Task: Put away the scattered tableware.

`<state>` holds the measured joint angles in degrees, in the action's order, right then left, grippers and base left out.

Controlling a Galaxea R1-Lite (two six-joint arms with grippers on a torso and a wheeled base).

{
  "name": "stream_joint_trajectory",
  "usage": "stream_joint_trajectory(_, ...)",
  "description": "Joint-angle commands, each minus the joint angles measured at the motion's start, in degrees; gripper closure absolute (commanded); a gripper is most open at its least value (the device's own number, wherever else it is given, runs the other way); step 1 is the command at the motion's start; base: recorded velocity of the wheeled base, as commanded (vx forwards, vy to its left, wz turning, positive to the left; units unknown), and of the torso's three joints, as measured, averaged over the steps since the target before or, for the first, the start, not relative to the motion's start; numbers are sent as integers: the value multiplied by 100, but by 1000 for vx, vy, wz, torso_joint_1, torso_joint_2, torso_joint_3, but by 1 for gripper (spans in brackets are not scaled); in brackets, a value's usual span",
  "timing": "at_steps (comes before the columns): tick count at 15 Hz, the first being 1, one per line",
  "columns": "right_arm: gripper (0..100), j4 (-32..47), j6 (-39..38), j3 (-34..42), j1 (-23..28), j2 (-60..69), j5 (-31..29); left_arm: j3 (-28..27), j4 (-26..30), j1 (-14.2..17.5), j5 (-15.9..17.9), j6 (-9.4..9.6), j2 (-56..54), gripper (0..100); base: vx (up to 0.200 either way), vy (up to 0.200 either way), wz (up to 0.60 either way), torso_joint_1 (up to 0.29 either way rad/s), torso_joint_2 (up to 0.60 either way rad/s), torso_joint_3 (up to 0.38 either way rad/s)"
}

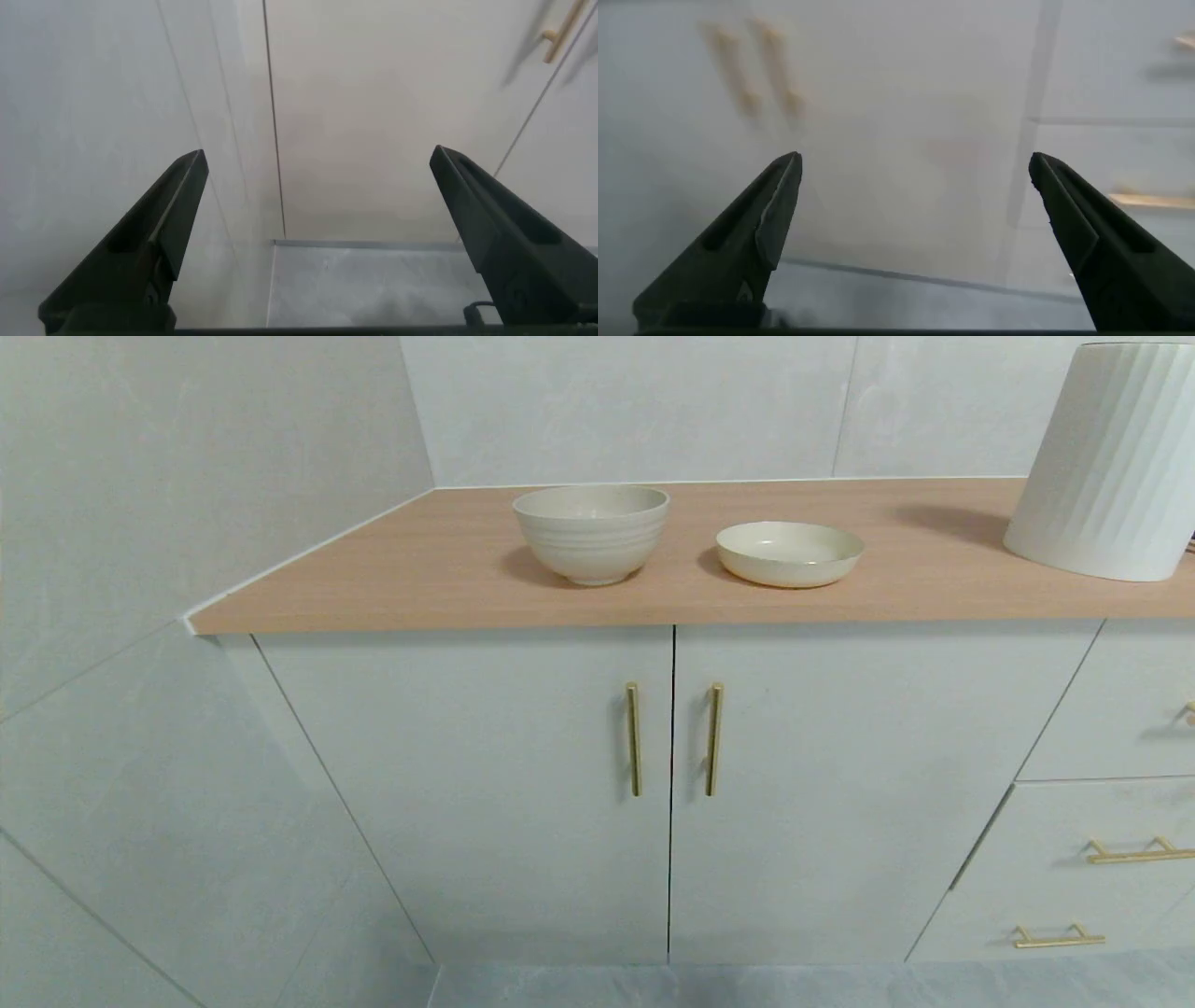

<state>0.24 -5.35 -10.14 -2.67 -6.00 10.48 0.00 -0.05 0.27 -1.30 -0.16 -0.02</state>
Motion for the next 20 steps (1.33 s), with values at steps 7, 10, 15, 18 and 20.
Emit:
stream_joint_trajectory(7,0,-385,-62,-2422,-1755,-5728,1536,0,-4,0,-10,-2,2,0,0,0,0,0,0,0)
stream_joint_trajectory(10,0,-1132,-89,-3178,-2150,-7240,1544,0,-4,0,-1,-2,2,0,0,0,0,0,0,0)
stream_joint_trajectory(15,0,-1650,-379,-4312,-2405,-9015,1544,0,-4,-9,-1,-2,2,0,0,0,0,0,0,0)
stream_joint_trajectory(18,0,-2925,-388,-4013,-2528,-9596,1536,0,-4,0,-1,-2,2,0,0,0,0,0,0,0)
stream_joint_trajectory(20,0,-3760,-528,-4013,-2546,-10097,1500,0,-4,0,-1,-2,2,0,0,0,0,0,0,0)
